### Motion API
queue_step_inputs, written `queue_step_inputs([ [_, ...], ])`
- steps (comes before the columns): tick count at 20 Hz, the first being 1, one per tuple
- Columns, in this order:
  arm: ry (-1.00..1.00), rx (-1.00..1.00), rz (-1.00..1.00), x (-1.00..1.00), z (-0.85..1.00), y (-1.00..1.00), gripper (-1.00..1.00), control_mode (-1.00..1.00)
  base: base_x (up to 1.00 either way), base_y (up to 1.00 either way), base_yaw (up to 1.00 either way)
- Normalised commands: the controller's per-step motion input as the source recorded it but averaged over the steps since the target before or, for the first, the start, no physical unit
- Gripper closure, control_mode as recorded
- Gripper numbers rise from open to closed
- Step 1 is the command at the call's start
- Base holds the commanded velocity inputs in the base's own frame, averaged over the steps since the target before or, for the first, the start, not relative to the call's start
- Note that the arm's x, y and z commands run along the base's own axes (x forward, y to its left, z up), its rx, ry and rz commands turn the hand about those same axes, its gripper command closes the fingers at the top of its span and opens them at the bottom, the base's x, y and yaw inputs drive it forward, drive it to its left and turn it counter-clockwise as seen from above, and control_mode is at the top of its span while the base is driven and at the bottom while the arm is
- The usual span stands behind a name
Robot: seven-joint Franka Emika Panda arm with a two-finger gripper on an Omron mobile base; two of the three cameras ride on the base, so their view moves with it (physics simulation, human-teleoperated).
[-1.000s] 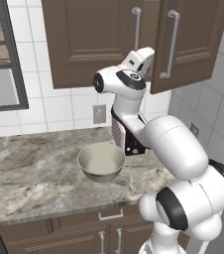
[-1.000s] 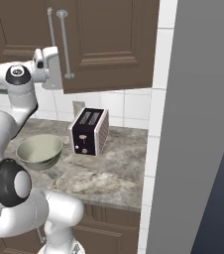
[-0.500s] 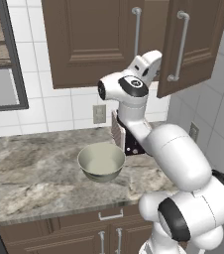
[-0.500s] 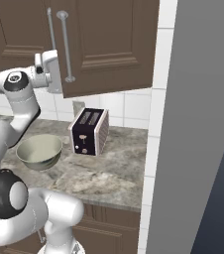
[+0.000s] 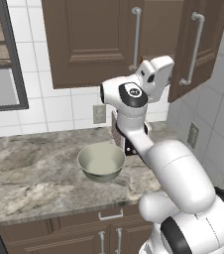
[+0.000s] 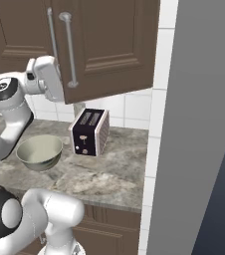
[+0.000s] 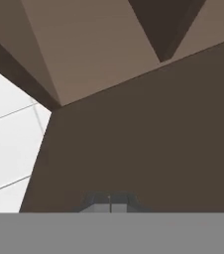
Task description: Open the cabinet. Pick the peach and pear from the cabinet and place them into the bowl. Then close the cabinet.
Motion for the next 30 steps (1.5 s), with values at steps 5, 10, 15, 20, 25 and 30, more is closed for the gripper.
queue_step_inputs([
  [5, 0.00, 0.00, -0.21, -0.41, 0.12, -0.42, 1.00, -1.00, 0.00, 0.00, 0.00],
  [10, 0.00, 0.00, -0.19, -0.28, 0.03, -0.47, 1.00, -1.00, 0.00, 0.00, 0.00],
  [15, 0.00, 0.00, -0.17, -0.35, 0.00, -0.45, 1.00, -1.00, 0.00, 0.00, 0.00],
  [20, 0.00, 0.00, -0.10, -0.04, 0.00, -0.38, 1.00, -1.00, 0.00, 0.00, 0.00],
  [25, 0.00, 0.00, -0.04, 0.00, 0.00, -0.29, 1.00, -1.00, 0.00, 0.00, 0.00],
  [30, 0.00, 0.00, -0.02, 0.00, 0.00, -0.28, 1.00, -1.00, 0.00, 0.00, 0.00],
])
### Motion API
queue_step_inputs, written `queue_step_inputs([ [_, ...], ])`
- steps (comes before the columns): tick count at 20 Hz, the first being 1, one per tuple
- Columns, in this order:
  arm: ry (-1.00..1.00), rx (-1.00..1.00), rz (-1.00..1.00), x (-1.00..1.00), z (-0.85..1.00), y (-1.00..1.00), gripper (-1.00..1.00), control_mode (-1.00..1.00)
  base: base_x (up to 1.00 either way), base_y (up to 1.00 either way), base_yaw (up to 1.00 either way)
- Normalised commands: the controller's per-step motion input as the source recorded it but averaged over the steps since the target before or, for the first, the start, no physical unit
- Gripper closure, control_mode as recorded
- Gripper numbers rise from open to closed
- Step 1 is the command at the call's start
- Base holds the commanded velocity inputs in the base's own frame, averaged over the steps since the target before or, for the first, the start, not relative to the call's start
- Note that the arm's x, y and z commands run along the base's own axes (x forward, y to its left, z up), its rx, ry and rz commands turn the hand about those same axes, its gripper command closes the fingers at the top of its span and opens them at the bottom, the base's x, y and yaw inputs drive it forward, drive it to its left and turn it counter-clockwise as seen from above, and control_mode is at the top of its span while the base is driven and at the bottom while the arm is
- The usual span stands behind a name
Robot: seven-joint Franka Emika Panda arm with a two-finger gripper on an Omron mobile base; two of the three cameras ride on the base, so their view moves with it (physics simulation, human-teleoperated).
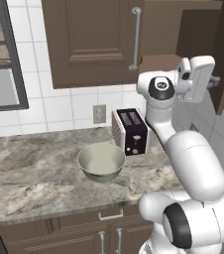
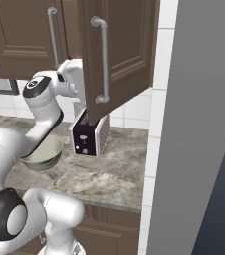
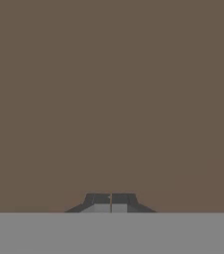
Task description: Open the cabinet. Pick the peach and pear from the cabinet and place them into the bowl. Then close the cabinet.
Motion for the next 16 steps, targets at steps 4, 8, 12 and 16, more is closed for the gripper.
queue_step_inputs([
  [4, 0.00, 0.00, -0.02, 0.00, 0.00, -0.29, 1.00, -1.00, 0.00, 0.00, 0.00],
  [8, 0.00, 0.00, -0.02, 0.00, 0.00, -0.29, 1.00, -1.00, 0.00, 0.00, 0.00],
  [12, 0.00, 0.00, 0.00, 0.00, 0.00, -0.20, 1.00, -1.00, 0.00, 0.00, 0.00],
  [16, 0.00, 0.00, 0.00, 0.00, 0.00, -0.02, 1.00, -1.00, 0.00, 0.00, 0.00],
])
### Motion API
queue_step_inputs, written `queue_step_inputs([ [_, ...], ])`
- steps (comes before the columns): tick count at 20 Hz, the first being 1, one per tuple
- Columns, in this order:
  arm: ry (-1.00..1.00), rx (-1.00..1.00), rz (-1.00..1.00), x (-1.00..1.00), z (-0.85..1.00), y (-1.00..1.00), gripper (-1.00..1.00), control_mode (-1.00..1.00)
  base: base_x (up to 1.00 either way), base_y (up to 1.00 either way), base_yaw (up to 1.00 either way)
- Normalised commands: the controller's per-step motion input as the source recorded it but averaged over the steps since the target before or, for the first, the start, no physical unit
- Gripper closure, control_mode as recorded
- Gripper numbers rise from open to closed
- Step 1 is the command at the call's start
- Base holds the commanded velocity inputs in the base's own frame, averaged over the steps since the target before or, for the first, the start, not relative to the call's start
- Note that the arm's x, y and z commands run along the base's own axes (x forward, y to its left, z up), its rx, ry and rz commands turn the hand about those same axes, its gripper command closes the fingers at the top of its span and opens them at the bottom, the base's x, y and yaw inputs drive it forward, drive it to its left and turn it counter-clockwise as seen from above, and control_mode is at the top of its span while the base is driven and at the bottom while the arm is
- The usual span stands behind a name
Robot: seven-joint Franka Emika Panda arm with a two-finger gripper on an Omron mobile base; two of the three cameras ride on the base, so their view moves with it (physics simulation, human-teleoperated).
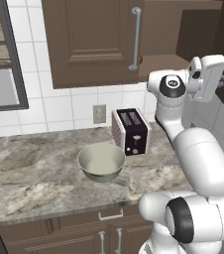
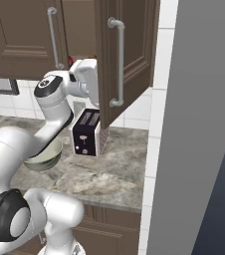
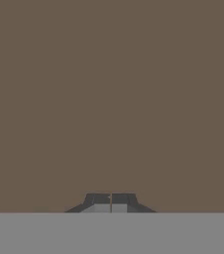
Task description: Open the cabinet. Pick the peach and pear from the cabinet and place them into the bowl. Then close the cabinet.
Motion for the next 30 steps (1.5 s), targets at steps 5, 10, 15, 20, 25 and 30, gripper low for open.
queue_step_inputs([
  [5, -0.01, 0.00, 0.00, -0.01, 0.00, 0.08, 1.00, -1.00, 0.00, 0.00, 0.00],
  [10, -0.02, 0.05, 0.00, 0.00, 0.05, 0.47, 1.00, -1.00, 0.00, 0.00, 0.00],
  [15, 0.01, 0.12, 0.00, 0.00, 0.17, 0.61, 1.00, -1.00, 0.00, 0.00, 0.00],
  [20, 0.08, 0.13, 0.02, -0.19, 0.24, 0.22, 1.00, -1.00, 0.00, 0.00, 0.00],
  [25, 0.05, 0.14, 0.03, -0.06, 0.06, 0.16, 1.00, -1.00, 0.00, 0.00, 0.00],
  [30, -0.12, 0.09, 0.00, -0.05, 0.00, 0.47, 1.00, -1.00, 0.00, 0.00, 0.00],
])
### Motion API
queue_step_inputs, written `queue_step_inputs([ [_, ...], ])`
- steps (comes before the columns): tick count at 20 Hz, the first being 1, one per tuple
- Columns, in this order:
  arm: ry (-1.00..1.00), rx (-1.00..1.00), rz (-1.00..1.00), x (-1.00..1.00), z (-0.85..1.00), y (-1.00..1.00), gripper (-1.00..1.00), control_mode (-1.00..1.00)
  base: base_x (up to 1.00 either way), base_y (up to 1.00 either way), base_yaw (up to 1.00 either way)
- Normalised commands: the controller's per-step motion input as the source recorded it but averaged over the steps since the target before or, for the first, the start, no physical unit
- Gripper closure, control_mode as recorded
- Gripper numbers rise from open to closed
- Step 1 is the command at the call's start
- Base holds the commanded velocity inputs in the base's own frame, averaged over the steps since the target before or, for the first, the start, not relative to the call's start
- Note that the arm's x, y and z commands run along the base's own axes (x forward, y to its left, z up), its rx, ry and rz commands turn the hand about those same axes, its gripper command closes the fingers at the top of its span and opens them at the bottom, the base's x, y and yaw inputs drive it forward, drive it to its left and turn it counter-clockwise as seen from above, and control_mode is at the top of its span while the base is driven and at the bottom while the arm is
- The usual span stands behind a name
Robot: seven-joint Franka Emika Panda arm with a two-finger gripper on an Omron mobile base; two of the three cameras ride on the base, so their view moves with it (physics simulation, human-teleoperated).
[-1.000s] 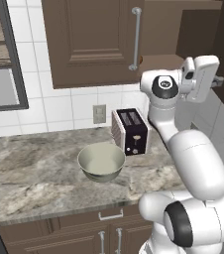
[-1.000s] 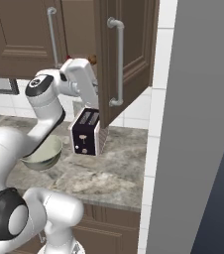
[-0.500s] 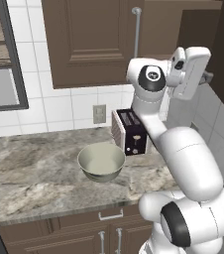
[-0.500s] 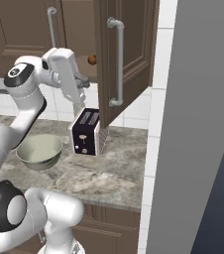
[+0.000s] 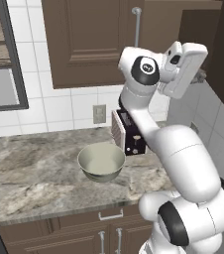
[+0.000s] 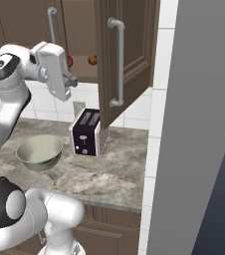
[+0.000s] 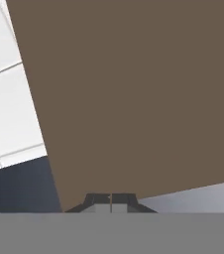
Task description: Open the cabinet. Pick the peach and pear from the cabinet and place them into the bowl. Then close the cabinet.
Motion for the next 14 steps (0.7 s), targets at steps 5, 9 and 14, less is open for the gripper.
queue_step_inputs([
  [5, -0.10, 0.00, 0.02, 0.00, 0.00, 0.62, 1.00, -1.00, 0.00, 0.00, 0.00],
  [9, -0.21, 0.00, 0.03, -0.02, 0.00, 0.70, -1.00, -1.00, 0.00, 0.00, 0.00],
  [14, -0.19, 0.00, 0.00, -0.13, 0.05, 0.36, -1.00, -1.00, 0.00, 0.00, 0.00],
])
